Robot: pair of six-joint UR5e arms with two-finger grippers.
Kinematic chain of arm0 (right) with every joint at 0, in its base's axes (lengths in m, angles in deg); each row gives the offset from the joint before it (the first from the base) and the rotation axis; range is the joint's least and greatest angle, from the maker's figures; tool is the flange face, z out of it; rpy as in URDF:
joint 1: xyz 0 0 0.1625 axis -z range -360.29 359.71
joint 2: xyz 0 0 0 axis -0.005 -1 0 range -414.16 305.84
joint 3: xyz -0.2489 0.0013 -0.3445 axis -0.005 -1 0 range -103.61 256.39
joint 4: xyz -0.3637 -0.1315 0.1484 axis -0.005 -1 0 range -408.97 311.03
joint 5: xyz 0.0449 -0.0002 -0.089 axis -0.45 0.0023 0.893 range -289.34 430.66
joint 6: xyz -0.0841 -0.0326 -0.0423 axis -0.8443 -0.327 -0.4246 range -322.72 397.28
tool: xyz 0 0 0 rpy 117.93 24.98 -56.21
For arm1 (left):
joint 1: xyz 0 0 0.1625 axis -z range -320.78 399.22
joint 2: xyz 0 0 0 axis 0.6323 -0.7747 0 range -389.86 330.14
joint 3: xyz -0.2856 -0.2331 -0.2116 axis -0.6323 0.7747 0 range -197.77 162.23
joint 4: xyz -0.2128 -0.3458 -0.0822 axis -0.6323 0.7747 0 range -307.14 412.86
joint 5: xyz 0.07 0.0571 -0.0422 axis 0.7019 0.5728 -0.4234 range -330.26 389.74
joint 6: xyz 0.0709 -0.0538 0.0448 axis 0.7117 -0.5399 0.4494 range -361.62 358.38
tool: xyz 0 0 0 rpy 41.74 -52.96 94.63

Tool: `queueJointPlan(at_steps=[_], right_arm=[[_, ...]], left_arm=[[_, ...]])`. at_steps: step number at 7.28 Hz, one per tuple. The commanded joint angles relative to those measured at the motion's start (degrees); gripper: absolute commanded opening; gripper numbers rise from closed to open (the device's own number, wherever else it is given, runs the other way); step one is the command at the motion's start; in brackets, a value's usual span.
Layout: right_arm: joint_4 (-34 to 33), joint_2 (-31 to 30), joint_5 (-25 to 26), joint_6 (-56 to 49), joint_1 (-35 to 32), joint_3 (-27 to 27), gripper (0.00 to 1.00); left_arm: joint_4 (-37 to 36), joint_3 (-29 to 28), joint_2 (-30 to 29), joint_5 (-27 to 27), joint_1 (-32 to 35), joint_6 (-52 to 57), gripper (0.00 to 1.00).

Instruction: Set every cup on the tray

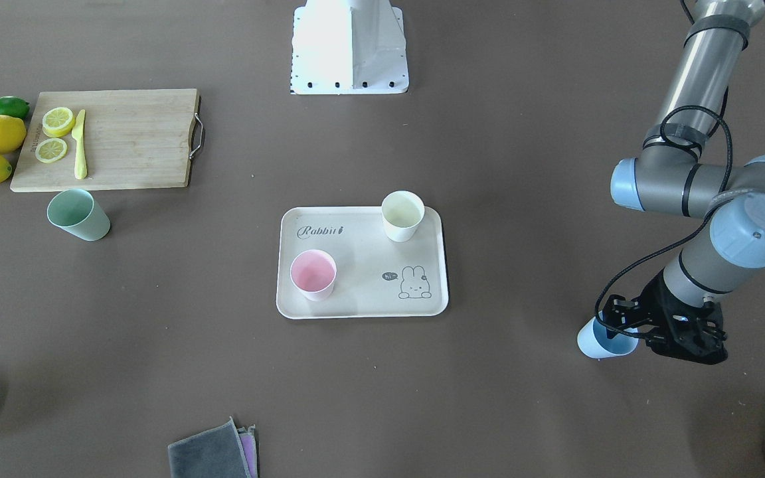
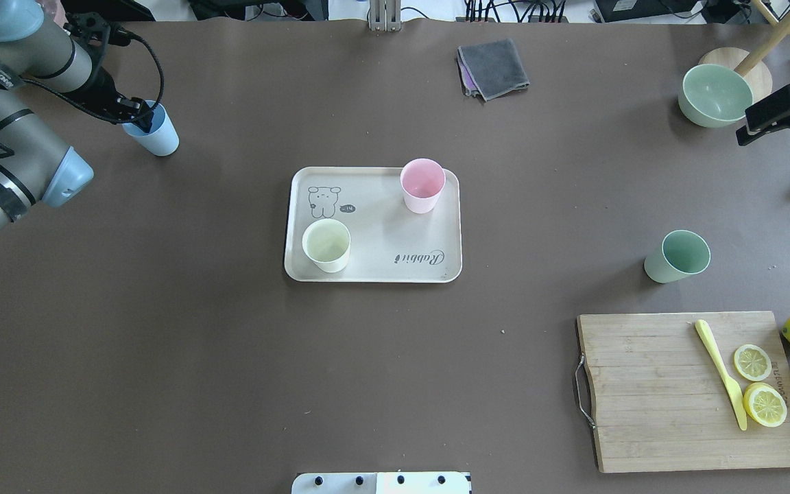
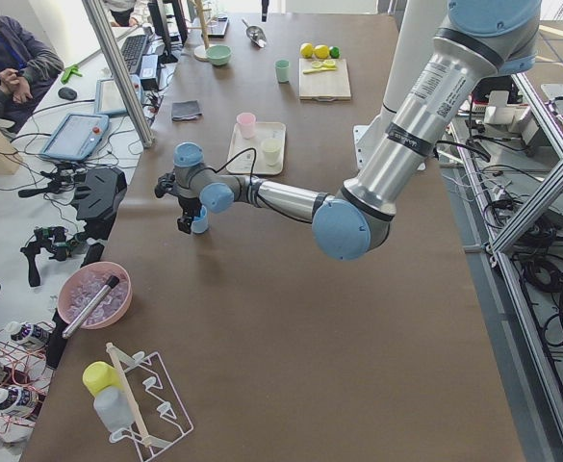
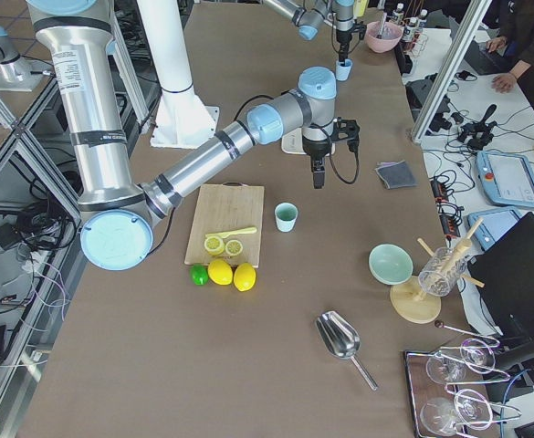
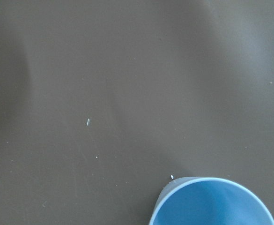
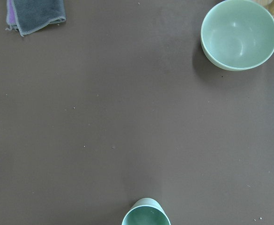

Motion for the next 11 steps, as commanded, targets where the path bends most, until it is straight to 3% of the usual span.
queueJointPlan(at_steps=[1, 2, 4, 6, 7, 8, 11], right_arm=[[0.0, 0.0, 0.1, 0.0, 0.0, 0.0, 1.0], [0.2, -0.5, 0.0, -0.4, 0.0, 0.0, 1.0], [0.4, -5.5, -0.5, -11.2, -1.1, -0.5, 1.0], [3.2, -11.4, -0.9, -16.1, -3.2, -0.8, 1.0], [8.0, -15.6, -0.9, -15.5, -3.2, -1.3, 1.0], [10.6, -17.3, -0.9, -14.6, -3.2, -1.9, 1.0], [10.8, -17.2, -0.7, -14.6, -3.2, -2.6, 1.0]], left_arm=[[0.1, 0.1, -0.4, -0.1, -0.1, 0.2, 0.0], [-0.6, 1.3, -1.7, -0.4, 0.0, -0.7, 0.0], [-7.0, 8.9, -2.9, -0.8, 0.0, -5.5, 0.0], [-10.6, 16.0, -4.1, -2.8, -5.9, -16.3, 0.0], [-10.6, 16.5, -6.9, -1.1, -10.6, -23.5, 0.0], [-10.6, 16.0, -8.7, 5.3, -15.9, -26.3, 0.0], [-10.2, 14.4, -9.4, 7.5, -18.4, -27.7, 0.0]])
